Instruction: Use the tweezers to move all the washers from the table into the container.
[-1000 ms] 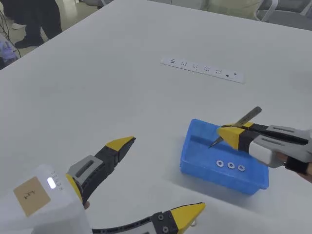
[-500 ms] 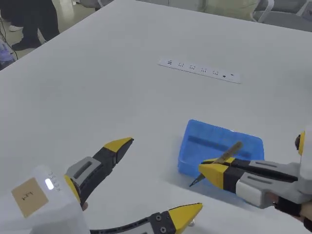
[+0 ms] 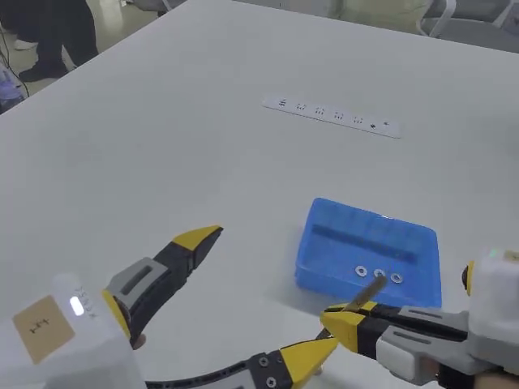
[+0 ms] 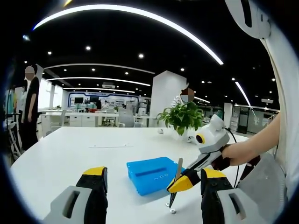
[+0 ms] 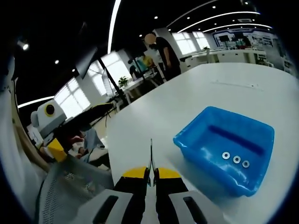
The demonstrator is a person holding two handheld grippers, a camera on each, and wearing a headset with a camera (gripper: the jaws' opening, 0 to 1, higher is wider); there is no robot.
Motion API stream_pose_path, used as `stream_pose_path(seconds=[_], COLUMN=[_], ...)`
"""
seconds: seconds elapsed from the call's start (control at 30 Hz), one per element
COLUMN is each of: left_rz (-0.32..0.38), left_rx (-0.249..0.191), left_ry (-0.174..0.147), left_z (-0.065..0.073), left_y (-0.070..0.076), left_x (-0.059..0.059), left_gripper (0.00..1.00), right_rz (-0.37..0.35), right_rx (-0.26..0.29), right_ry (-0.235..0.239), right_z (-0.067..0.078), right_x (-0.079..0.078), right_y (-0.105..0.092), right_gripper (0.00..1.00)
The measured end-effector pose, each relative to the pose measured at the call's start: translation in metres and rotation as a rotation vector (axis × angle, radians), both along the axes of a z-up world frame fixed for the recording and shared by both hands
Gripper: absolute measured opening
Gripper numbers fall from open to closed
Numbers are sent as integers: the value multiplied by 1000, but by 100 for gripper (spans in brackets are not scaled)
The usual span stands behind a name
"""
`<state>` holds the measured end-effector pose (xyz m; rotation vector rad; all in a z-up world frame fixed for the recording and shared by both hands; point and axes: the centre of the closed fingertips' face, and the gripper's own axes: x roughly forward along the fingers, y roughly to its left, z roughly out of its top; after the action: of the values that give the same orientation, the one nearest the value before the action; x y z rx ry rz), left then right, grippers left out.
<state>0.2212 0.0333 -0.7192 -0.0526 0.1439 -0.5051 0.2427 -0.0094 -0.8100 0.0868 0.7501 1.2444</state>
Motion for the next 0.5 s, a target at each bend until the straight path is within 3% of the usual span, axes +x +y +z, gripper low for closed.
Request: stream_pose_path(seconds=[0.5], left_rz=[0], left_rx=[-1], left_ry=[1], left_z=[1], left_y=[0], left_x=[0], left_gripper=[84], right_rz=[18], right_rx=[-78], right_ry=[18], right_z=[-18], right_x=[-5], right_y=[-8], right_gripper=[3])
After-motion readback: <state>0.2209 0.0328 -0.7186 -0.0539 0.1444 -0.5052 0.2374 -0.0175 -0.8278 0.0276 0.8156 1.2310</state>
